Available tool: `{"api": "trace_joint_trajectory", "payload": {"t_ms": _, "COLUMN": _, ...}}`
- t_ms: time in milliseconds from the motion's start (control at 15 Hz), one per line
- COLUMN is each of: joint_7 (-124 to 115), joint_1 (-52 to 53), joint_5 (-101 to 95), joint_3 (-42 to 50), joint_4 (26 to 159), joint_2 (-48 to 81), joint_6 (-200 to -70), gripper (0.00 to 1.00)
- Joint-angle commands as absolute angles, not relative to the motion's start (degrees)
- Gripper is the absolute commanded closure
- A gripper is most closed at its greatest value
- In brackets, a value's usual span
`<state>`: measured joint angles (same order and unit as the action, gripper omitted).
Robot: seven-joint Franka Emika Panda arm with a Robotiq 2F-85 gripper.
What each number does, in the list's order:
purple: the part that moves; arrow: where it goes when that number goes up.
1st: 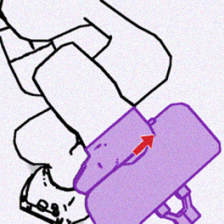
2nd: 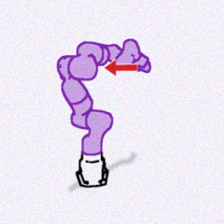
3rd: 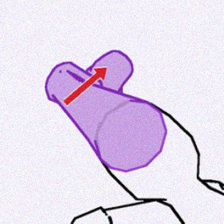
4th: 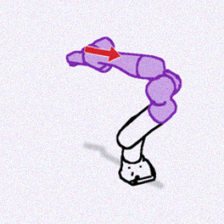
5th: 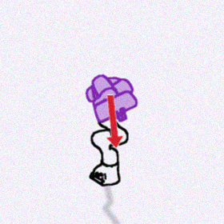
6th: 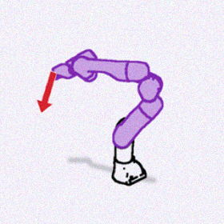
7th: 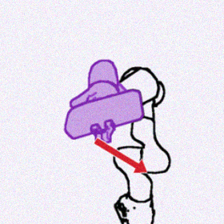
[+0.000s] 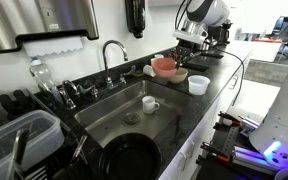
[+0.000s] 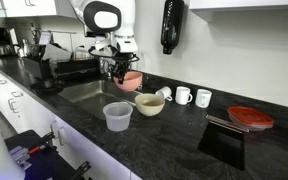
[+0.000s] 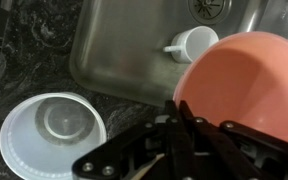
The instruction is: Take the pink bowl from the sink and put it in the white bowl
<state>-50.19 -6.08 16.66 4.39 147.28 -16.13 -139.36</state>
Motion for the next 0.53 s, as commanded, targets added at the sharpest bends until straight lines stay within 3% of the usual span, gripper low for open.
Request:
{"api": "trace_joint_trajectory", "payload": {"t_ms": 0, "joint_7": -56.30, "joint_1": -8.76, "joint_5": 17.09, "joint_3": 3.49, "joint_4": 150.57, "joint_2": -19.12, "joint_6": -144.33, "gripper": 0.99}}
{"api": "trace_joint_trajectory", "payload": {"t_ms": 467, "joint_7": -65.57, "joint_1": -14.53, "joint_5": 16.53, "joint_3": 4.15, "joint_4": 156.23, "joint_2": -24.19, "joint_6": -149.62, "gripper": 0.99}}
